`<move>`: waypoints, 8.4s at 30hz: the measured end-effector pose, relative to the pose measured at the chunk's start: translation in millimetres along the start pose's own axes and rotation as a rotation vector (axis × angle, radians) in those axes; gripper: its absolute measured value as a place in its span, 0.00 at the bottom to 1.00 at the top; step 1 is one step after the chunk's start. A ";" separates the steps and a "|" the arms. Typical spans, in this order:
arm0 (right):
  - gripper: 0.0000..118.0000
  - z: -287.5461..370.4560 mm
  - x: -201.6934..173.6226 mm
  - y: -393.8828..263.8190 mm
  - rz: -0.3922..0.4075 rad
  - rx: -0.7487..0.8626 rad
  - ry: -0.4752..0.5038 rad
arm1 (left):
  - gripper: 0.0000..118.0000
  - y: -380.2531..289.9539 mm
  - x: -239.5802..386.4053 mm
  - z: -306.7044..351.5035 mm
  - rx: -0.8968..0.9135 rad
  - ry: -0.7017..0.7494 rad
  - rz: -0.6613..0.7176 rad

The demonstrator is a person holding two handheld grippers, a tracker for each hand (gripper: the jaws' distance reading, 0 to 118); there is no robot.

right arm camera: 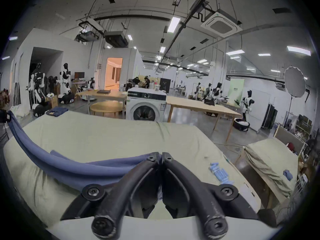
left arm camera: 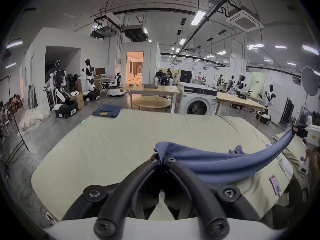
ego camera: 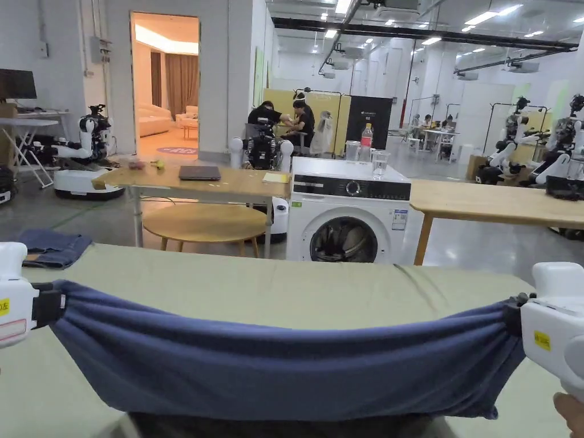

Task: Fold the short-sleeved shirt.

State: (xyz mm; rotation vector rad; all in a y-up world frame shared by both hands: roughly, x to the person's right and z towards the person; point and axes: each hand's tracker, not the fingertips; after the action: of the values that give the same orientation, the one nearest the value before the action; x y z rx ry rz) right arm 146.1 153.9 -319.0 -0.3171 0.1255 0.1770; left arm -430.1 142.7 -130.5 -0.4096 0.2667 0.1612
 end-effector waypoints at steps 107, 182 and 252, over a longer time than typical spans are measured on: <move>0.49 17.4 -38.5 -222.0 0.018 -0.676 0.128 | 0.00 -224.4 -0.1 -28.9 -0.618 0.076 0.005; 0.00 -1.4 -152.1 -121.0 -0.108 0.068 0.201 | 0.00 -121.2 50.0 -64.5 -0.206 0.017 0.022; 0.05 15.5 -12.0 -175.7 0.021 -0.544 0.185 | 0.00 -160.1 -5.8 -9.5 -0.520 -0.054 0.031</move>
State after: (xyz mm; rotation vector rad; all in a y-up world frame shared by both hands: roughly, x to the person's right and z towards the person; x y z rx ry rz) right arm 169.6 -7.2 -250.2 -0.8758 0.2647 0.2006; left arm -404.5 -6.7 -77.9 -0.9156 0.1748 0.2734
